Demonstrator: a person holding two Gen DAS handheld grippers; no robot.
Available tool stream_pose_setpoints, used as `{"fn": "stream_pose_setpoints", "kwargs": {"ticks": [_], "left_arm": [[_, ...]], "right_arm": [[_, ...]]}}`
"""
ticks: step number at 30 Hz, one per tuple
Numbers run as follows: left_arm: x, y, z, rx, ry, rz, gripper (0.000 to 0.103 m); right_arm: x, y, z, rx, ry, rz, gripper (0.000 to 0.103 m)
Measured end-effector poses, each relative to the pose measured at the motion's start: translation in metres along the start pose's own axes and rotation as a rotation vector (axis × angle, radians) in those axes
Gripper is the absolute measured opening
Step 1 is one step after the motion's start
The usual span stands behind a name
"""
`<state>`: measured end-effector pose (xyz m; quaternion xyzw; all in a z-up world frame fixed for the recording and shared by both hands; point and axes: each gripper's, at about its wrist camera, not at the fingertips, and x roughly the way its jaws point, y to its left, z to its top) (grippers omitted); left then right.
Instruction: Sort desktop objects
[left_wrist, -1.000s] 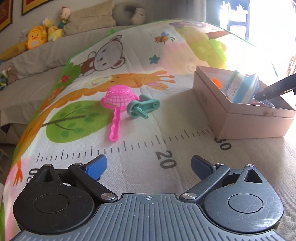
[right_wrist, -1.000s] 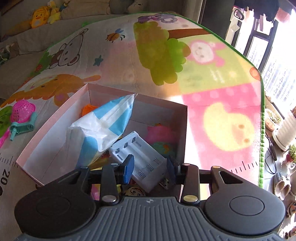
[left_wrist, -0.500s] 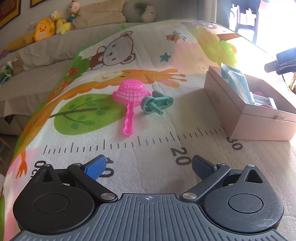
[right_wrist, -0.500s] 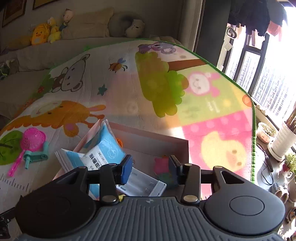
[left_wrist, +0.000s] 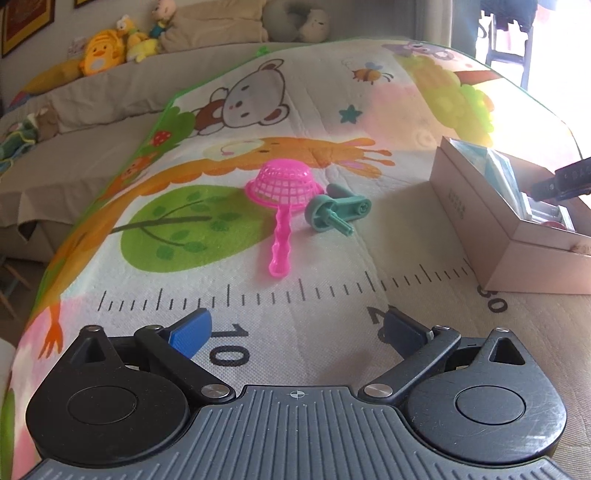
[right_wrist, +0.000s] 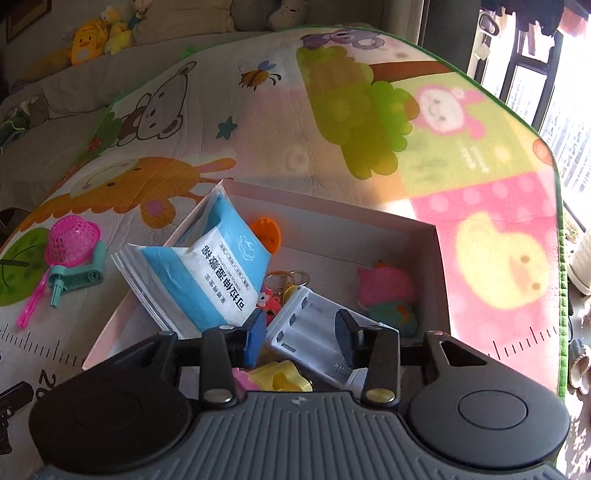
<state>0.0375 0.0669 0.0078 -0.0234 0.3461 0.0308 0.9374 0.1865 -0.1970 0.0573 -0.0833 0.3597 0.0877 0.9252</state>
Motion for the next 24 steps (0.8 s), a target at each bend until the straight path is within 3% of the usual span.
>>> {"fn": "stream_pose_setpoints", "kwargs": {"ticks": [3,6,7,10,13,15,18,21,24], "left_arm": [[0.001,0.004,0.000,-0.002,-0.004,0.032,0.102],[0.001,0.011,-0.001,-0.010,-0.003,0.073,0.102],[0.001,0.015,-0.001,-0.013,0.001,0.083,0.102],[0.000,0.025,-0.003,-0.011,0.018,0.102,0.102],[-0.001,0.035,-0.006,-0.012,0.028,0.091,0.103],[-0.002,0.037,-0.007,-0.021,0.029,0.083,0.103],[-0.001,0.037,-0.008,-0.027,0.024,0.077,0.103],[-0.001,0.037,-0.008,-0.032,0.022,0.070,0.103],[-0.002,0.038,-0.008,-0.037,0.020,0.064,0.103]], "right_arm": [[-0.027,0.011,0.019,-0.032,-0.095,-0.004,0.044],[-0.041,0.035,0.038,-0.039,-0.113,0.103,0.058],[-0.040,0.047,0.043,-0.042,-0.097,0.155,0.063],[-0.026,0.088,0.054,-0.039,-0.009,0.311,0.067],[0.004,0.132,0.059,-0.026,0.100,0.401,0.074],[0.028,0.160,0.061,-0.054,0.141,0.393,0.083],[0.062,0.190,0.066,-0.078,0.163,0.328,0.084],[0.094,0.206,0.074,-0.084,0.189,0.324,0.092],[0.113,0.219,0.078,-0.128,0.163,0.283,0.094]]}}
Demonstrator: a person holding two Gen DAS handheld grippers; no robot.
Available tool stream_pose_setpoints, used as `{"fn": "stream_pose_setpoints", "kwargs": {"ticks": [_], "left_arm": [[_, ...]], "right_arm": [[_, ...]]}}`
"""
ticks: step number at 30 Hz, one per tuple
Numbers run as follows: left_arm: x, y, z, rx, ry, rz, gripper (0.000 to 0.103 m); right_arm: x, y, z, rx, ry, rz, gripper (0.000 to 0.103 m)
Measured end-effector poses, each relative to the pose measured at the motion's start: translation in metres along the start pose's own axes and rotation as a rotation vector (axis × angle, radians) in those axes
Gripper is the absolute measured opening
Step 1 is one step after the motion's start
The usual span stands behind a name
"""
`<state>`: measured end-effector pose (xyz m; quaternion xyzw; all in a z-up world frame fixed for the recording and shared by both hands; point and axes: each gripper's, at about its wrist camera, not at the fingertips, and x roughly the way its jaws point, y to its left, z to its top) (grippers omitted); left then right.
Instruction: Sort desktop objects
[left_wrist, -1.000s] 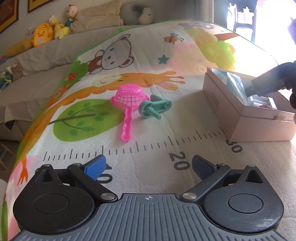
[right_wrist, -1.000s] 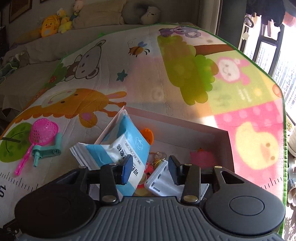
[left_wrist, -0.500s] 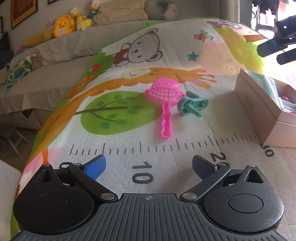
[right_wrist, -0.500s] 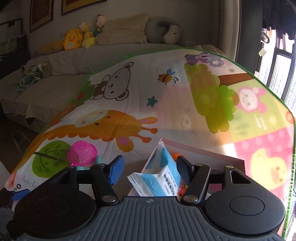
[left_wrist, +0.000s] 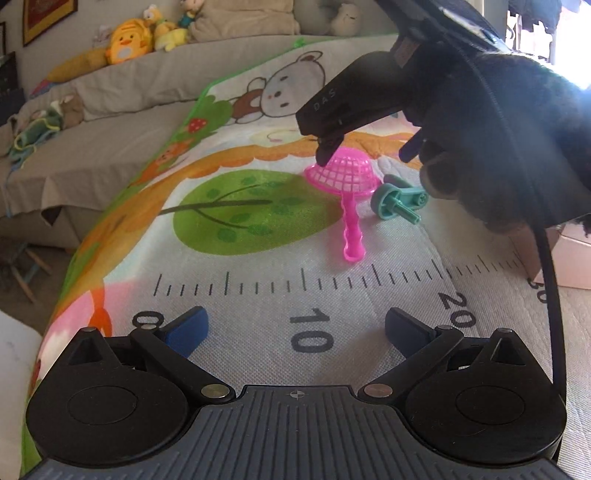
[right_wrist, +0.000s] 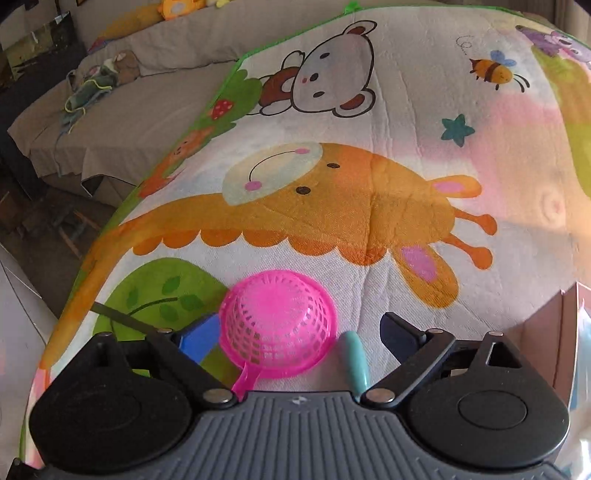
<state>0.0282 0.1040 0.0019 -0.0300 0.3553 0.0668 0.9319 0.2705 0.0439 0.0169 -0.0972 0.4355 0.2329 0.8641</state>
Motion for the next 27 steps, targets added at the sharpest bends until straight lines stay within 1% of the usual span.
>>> {"fn": "stream_pose_setpoints", "kwargs": {"ticks": [2,3,4,7,10,12,15,19,24,27], "left_arm": [[0.000,0.001,0.000,-0.006,-0.002,-0.006,0.103],[-0.001,0.002,0.000,-0.008,-0.003,-0.009,0.103],[-0.001,0.002,-0.001,-0.010,-0.005,-0.012,0.103],[-0.002,0.001,-0.001,-0.006,-0.009,-0.026,0.103],[-0.006,-0.001,-0.003,0.009,-0.015,-0.050,0.103],[-0.009,-0.004,-0.005,0.028,-0.009,-0.084,0.103],[-0.018,-0.015,-0.012,0.082,-0.013,-0.128,0.103],[-0.033,-0.028,-0.026,0.140,-0.018,-0.200,0.103],[-0.047,-0.039,-0.040,0.173,-0.008,-0.247,0.103],[-0.051,-0.046,-0.046,0.193,0.000,-0.253,0.103]], "right_arm": [[0.007,0.003,0.003,-0.029,0.002,-0.002,0.088],[0.007,0.004,0.003,-0.036,0.006,0.002,0.074],[0.006,0.005,0.002,-0.041,0.017,0.011,0.071],[-0.005,0.007,-0.007,-0.073,0.036,0.041,0.071],[-0.020,0.013,-0.025,-0.119,0.060,0.077,0.071],[-0.033,0.017,-0.039,-0.131,0.094,0.123,0.071],[-0.051,0.024,-0.064,-0.138,0.167,0.208,0.071],[-0.073,0.033,-0.093,-0.184,0.195,0.237,0.071],[-0.089,0.027,-0.116,-0.151,0.208,0.260,0.071],[-0.097,0.021,-0.124,-0.126,0.208,0.271,0.071]]}}
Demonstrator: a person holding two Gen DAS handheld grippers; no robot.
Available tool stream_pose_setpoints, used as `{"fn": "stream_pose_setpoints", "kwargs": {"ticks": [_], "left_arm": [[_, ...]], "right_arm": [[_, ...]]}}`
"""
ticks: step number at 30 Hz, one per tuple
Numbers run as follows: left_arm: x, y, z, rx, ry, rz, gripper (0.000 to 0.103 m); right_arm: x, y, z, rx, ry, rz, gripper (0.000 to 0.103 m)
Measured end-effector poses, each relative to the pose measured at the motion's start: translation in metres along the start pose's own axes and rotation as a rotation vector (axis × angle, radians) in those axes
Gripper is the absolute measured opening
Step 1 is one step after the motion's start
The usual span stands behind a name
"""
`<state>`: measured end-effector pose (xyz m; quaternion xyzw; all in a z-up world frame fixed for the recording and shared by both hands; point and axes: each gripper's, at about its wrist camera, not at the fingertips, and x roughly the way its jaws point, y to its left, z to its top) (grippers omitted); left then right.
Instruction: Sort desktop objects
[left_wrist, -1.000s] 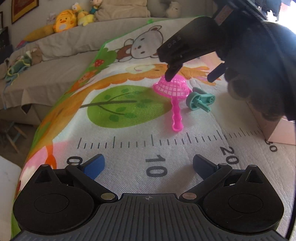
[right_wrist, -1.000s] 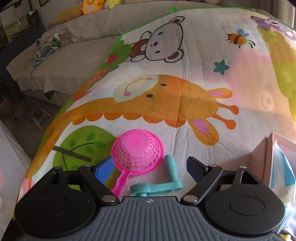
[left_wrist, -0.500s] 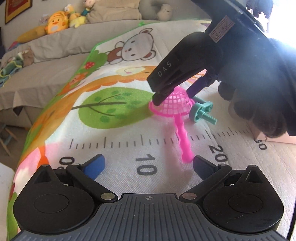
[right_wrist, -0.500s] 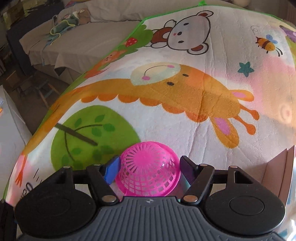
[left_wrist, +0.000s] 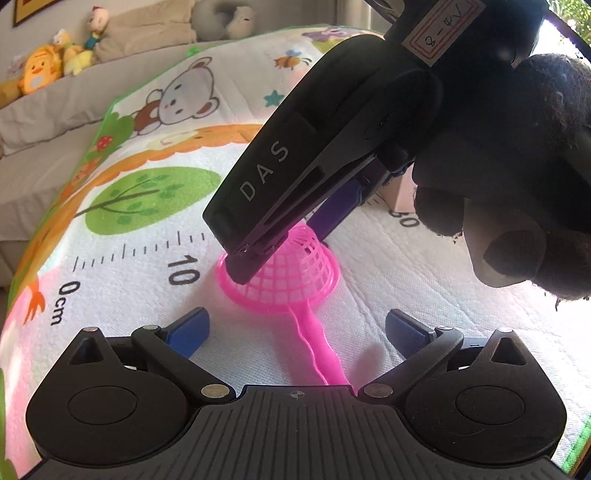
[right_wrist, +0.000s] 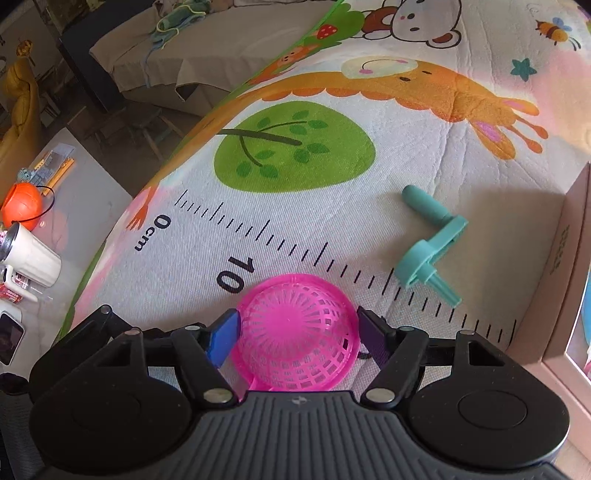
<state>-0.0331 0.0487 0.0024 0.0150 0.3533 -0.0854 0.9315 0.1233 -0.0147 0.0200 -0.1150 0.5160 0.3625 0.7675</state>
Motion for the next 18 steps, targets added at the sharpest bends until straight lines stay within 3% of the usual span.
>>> {"fn": "stream_pose_setpoints", "kwargs": {"ticks": [4,10,14,18], "left_arm": [[0.000,-0.005,-0.001,0.007,0.003,0.015,0.103],[0.007,0.008,0.006,-0.049,0.004,0.105,0.103],[0.010,0.018,0.010,-0.085,0.003,0.104,0.103],[0.010,0.019,0.008,-0.081,-0.001,0.110,0.103]], "right_arm": [[-0.018,-0.009,0.000,0.013,-0.071,-0.033,0.079],[-0.036,-0.041,0.033,0.113,-0.191,-0.144,0.080],[-0.014,-0.062,0.069,0.184,-0.191,-0.210,0.081],[0.025,-0.071,0.092,0.176,-0.157,-0.340,0.081]]}}
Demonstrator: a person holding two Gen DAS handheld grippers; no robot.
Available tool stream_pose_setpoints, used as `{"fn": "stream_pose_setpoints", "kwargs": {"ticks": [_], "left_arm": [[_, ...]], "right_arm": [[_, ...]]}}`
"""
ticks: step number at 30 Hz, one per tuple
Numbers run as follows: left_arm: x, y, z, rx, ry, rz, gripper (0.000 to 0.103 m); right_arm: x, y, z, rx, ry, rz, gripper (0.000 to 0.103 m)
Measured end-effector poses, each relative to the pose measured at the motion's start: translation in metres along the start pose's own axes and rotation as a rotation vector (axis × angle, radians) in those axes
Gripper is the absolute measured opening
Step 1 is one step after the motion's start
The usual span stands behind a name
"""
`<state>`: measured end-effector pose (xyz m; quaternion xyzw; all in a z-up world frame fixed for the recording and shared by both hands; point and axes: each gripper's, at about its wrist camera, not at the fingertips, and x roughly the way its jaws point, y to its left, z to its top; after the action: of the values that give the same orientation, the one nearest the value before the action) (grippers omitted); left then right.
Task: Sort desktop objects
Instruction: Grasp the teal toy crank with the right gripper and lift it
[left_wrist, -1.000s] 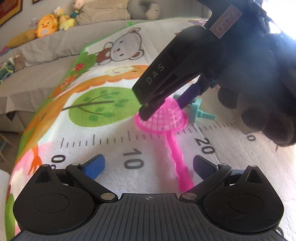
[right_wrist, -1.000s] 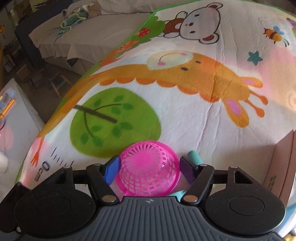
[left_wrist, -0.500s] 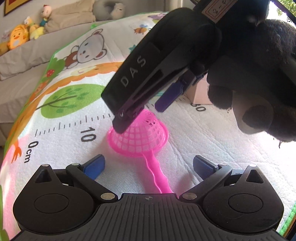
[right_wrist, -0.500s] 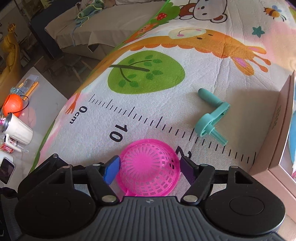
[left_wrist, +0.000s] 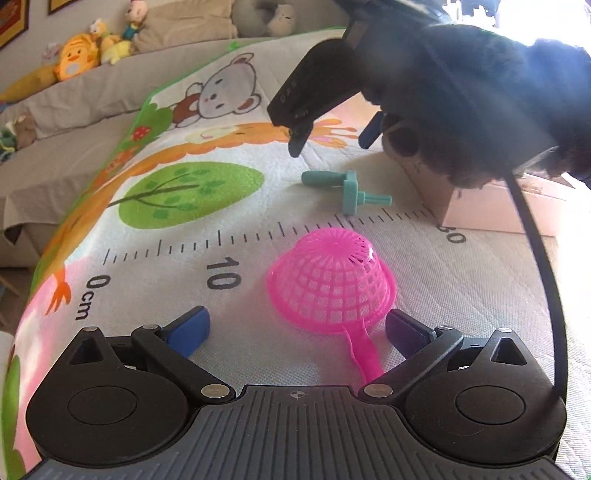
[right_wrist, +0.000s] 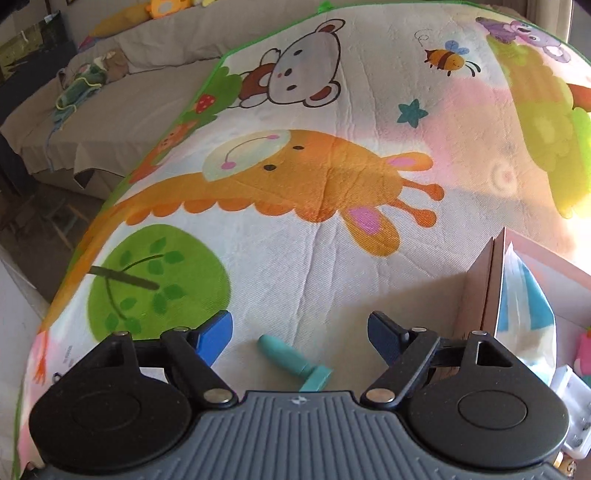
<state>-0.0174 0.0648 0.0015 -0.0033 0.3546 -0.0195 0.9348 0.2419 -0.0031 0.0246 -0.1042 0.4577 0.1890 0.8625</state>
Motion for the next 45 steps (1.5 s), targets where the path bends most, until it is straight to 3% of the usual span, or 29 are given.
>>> {"fn": "stream_pose_setpoints", "kwargs": {"ticks": [6,8,10,13,18,25,29,34,37,38,42,45], "left_arm": [[-0.002,0.002,-0.001,-0.017,-0.009,-0.008,0.103],[-0.002,0.002,-0.001,-0.018,-0.009,-0.006,0.103],[-0.001,0.000,-0.001,-0.014,-0.008,-0.001,0.103],[-0.002,0.000,-0.001,-0.015,-0.008,-0.003,0.103],[-0.001,0.000,-0.001,-0.011,-0.006,0.001,0.103],[-0.001,-0.004,-0.001,0.007,0.004,0.014,0.103],[-0.001,-0.005,-0.001,0.011,0.007,0.020,0.103],[0.000,-0.005,-0.001,0.013,0.007,0.022,0.103],[0.000,-0.006,0.000,0.017,0.007,0.022,0.103],[0.001,-0.007,0.001,0.023,0.007,0.020,0.103],[0.006,-0.023,0.006,0.080,0.004,-0.014,0.103],[0.005,-0.041,0.007,0.149,-0.009,-0.070,0.103]], "right_arm": [[0.025,-0.008,-0.003,0.047,0.056,0.000,0.073],[0.021,-0.008,-0.004,0.023,0.053,0.004,0.059],[0.017,-0.010,-0.004,0.001,0.063,0.023,0.033],[0.011,-0.016,-0.005,0.019,0.088,0.076,0.010],[-0.004,-0.016,-0.025,0.015,0.105,0.141,0.009],[-0.049,-0.004,-0.081,-0.092,0.107,0.236,0.009],[-0.073,-0.019,-0.118,-0.088,0.093,0.254,0.010],[-0.101,-0.058,-0.168,-0.037,0.042,0.228,0.010],[-0.117,-0.073,-0.192,-0.048,-0.013,0.139,0.010],[-0.121,-0.077,-0.198,-0.043,-0.025,0.124,0.011],[-0.138,-0.095,-0.218,-0.003,-0.089,0.110,0.036],[-0.146,-0.100,-0.221,0.004,-0.126,0.103,0.043]]}}
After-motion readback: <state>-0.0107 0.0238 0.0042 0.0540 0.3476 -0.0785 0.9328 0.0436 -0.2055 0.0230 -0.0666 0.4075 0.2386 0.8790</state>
